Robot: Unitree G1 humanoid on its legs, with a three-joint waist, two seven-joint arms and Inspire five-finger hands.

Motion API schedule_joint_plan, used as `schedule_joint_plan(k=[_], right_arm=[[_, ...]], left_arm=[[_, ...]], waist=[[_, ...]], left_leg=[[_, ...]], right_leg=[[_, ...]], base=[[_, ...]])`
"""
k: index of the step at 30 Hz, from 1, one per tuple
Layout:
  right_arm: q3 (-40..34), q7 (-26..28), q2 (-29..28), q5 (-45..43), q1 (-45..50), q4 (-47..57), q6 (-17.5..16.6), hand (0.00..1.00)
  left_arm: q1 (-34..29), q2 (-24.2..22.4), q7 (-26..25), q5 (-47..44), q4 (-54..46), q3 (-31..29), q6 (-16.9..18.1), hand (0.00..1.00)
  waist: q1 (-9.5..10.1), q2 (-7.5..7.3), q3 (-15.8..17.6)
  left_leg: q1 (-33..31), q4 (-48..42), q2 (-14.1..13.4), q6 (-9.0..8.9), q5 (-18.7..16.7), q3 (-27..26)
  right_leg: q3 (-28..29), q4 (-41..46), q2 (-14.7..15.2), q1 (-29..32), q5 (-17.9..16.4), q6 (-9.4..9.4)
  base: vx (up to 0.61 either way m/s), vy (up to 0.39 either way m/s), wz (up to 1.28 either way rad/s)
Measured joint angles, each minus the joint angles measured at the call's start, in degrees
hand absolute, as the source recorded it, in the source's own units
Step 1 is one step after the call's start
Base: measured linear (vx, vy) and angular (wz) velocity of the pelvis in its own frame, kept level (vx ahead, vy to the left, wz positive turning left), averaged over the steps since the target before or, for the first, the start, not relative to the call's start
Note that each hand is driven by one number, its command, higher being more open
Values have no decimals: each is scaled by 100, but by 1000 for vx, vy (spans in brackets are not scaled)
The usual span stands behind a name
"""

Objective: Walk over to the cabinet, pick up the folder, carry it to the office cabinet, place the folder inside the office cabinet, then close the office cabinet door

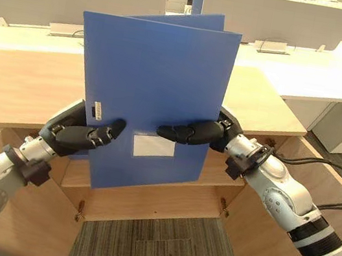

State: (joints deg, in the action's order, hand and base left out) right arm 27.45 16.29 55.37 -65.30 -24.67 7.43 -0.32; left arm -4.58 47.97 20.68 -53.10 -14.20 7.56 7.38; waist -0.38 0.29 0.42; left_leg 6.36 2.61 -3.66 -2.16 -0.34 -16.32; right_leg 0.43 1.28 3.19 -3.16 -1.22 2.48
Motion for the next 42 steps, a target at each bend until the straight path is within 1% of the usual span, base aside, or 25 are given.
schedule_joint_plan(k=[2, 3, 6, 9, 12, 13, 18, 21, 23, 24, 25, 26, 28, 29, 30, 32, 34, 35, 36, 37, 38, 39, 40, 41, 42], right_arm=[[146, 111, 164, 0, -94, -9, 2, 0], [156, 151, 217, -7, -99, -52, 0, 0], [175, 226, 385, -4, -106, -63, -4, 0], [213, 470, 512, 9, -108, -7, -75, 0], [220, 459, 575, 486, -129, 218, -172, 0], [209, 400, 564, 759, -133, 238, -252, 0], [25, 372, 385, 1586, -140, 679, -335, 0], [5, 378, 170, 2222, -146, 1015, -342, 0], [1, 372, -152, 2668, -147, 1239, -351, 0], [-10, 359, -252, 2733, -147, 1298, -354, 0], [-41, 302, -525, 2948, -147, 1430, -445, 0], [-56, 275, -651, 3016, -146, 1501, -515, 0], [-198, 170, -973, 3499, -148, 1900, -842, 0], [-259, 116, -1015, 3739, -147, 2029, -1010, 0], [-352, 56, -1057, 4253, -147, 2195, -1247, 0], [-378, 47, -1062, 4585, -147, 2251, -1400, 0], [-366, 48, -1070, 4972, -28, 2282, -1500, 0], [-362, 48, -1073, 5188, 199, 2295, -1517, 0], [-355, 50, -1071, 5275, 332, 2301, -1515, 0], [-294, 57, -1070, 5524, 611, 2293, -1492, 0], [-137, 72, -1061, 5751, 802, 2211, -1450, 0], [-11, 77, -1061, 5848, 856, 2132, -1418, 0], [261, 100, -1061, 6035, 973, 1947, -1377, 0], [557, 114, -1047, 6282, 1035, 1725, -1366, 0], [709, 127, -1036, 6425, 1041, 1592, -1363, 0]], left_arm=[[5, 143, 4, -37, 45, 87, 0, 100], [4, 313, 112, -29, 60, 189, -1, 100], [2, 435, 206, -32, 60, 332, -1, 100], [-28, 562, 217, -38, 170, 478, -4, 100], [-78, 799, 375, -40, 207, 797, -62, 100], [-106, 820, 498, -139, 210, 969, -160, 100], [-460, 802, 748, -265, 248, 1336, -266, 100], [-772, 689, 947, -195, 451, 1569, -269, 100], [-913, 504, 1117, 229, 756, 1829, -292, 100], [-955, 457, 1148, 340, 849, 1914, -296, 100], [-1050, 325, 1234, 684, 1070, 2053, -321, 100], [-1077, 260, 1257, 843, 1197, 2137, -358, 100], [-1306, -64, 1374, 1388, 1811, 2198, -459, 100], [-1368, -163, 1377, 1541, 2058, 2198, -493, 100], [-1459, -282, 1377, 1929, 2436, 2169, -501, 100], [-1491, -376, 1382, 2323, 2730, 2129, -496, 100], [-1491, -667, 1378, 3114, 3335, 1939, -480, 100], [-1489, -999, 1319, 3812, 3794, 1616, -382, 100], [-1457, -1191, 1273, 4074, 4076, 1441, -321, 100], [-1369, -1686, 1170, 4625, 4723, 895, -194, 100], [-1183, -2165, 891, 5204, 5374, 349, -119, 100], [-1065, -2386, 720, 5484, 5719, 69, -124, 100], [-867, -2743, 224, 6069, 6269, -503, -142, 100], [-774, -3009, -324, 6636, 6532, -1057, -180, 100], [-749, -3107, -568, 6881, 6596, -1255, -204, 100]], waist=[[2, 0, -36], [4, -16, -85], [14, -21, -121], [9, -24, -167], [-2, -27, -189], [0, -30, -220], [-9, -28, -256], [-9, -26, -265], [-9, -24, -269], [-12, -23, -270], [-27, -23, -270], [-32, -22, -270], [-41, -33, -277], [-39, -47, -287], [-29, -75, -307], [-18, -95, -326], [0, -114, -343], [18, -137, -385], [19, -160, -401], [40, -195, -439], [49, -212, -447], [56, -218, -449], [67, -238, -447], [64, -262, -425], [64, -269, -414]], left_leg=[[25, 53, 5, -6, 37, 0], [51, 123, 6, -5, 80, 0], [52, 159, 8, -5, 112, 0], [56, 230, 2, -15, 171, -4], [58, 230, -12, -29, 179, -20], [58, 231, -16, -31, 181, -21], [61, 231, -35, -39, 183, -32], [62, 232, -48, -49, 186, -35], [61, 232, -52, -54, 190, -36], [61, 232, -53, -54, 190, -39], [59, 233, -54, -54, 190, -49], [58, 233, -54, -54, 190, -51], [53, 234, -52, -55, 190, -50], [50, 234, -51, -55, 189, -49], [39, 234, -50, -55, 189, -41], [36, 234, -47, -55, 189, -36], [18, 236, -39, -53, 191, -27], [-42, 238, -34, -50, 192, -9], [-70, 239, -35, -50, 191, -1], [-138, 245, -32, -59, 185, 9], [-163, 240, -24, -56, 194, 16], [-159, 238, -22, -49, 199, 16], [-151, 236, -22, -41, 205, 17], [-152, 235, -24, -39, 207, 17], [-154, 234, -25, -39, 207, 18]], right_leg=[[0, 0, -2, 1, 8, -1], [-3, -3, -11, 3, 15, -6], [-4, -23, -13, 8, 37, -7], [-6, -73, -31, 15, 82, -11], [-3, -88, -44, 13, 98, -13], [-3, -88, -46, 14, 99, -13], [3, -88, -64, 16, 100, -14], [2, -87, -76, 19, 100, -14], [2, -83, -78, 24, 99, -14], [2, -82, -79, 26, 99, -14], [10, -79, -79, 38, 99, -13], [11, -79, -79, 39, 99, -13], [9, -82, -78, 52, 99, -13], [8, -83, -78, 56, 98, -13], [1, -86, -77, 61, 98, -13], [-2, -86, -75, 62, 97, -12], [-4, -84, -69, 77, 97, -12], [-13, -86, -64, 126, 97, -11], [-19, -88, -57, 148, 97, -11], [-25, -86, -47, 212, 98, -12], [-31, -87, -41, 235, 102, -9], [-30, -87, -40, 233, 103, -8], [-30, -88, -41, 225, 103, -9], [-29, -92, -45, 226, 104, -11], [-30, -95, -45, 226, 106, -13]], base=[[-62, -5, 0], [-56, -5, 1], [-56, -4, 0], [-56, -7, -1], [-45, -15, -3], [-35, -10, 0], [-21, -8, -1], [-32, -16, 0], [-38, -12, 0], [-38, -8, -2], [0, 0, 0], [0, 0, 0], [-16, -3, 0], [-33, -6, 2], [0, 0, 0], [-16, -3, 1], [0, 0, 2], [0, 0, 5], [-16, 2, 6], [-25, 5, 5], [0, 0, 0], [0, 0, 0], [0, 0, 0], [0, 0, 0], [0, 0, 0]])
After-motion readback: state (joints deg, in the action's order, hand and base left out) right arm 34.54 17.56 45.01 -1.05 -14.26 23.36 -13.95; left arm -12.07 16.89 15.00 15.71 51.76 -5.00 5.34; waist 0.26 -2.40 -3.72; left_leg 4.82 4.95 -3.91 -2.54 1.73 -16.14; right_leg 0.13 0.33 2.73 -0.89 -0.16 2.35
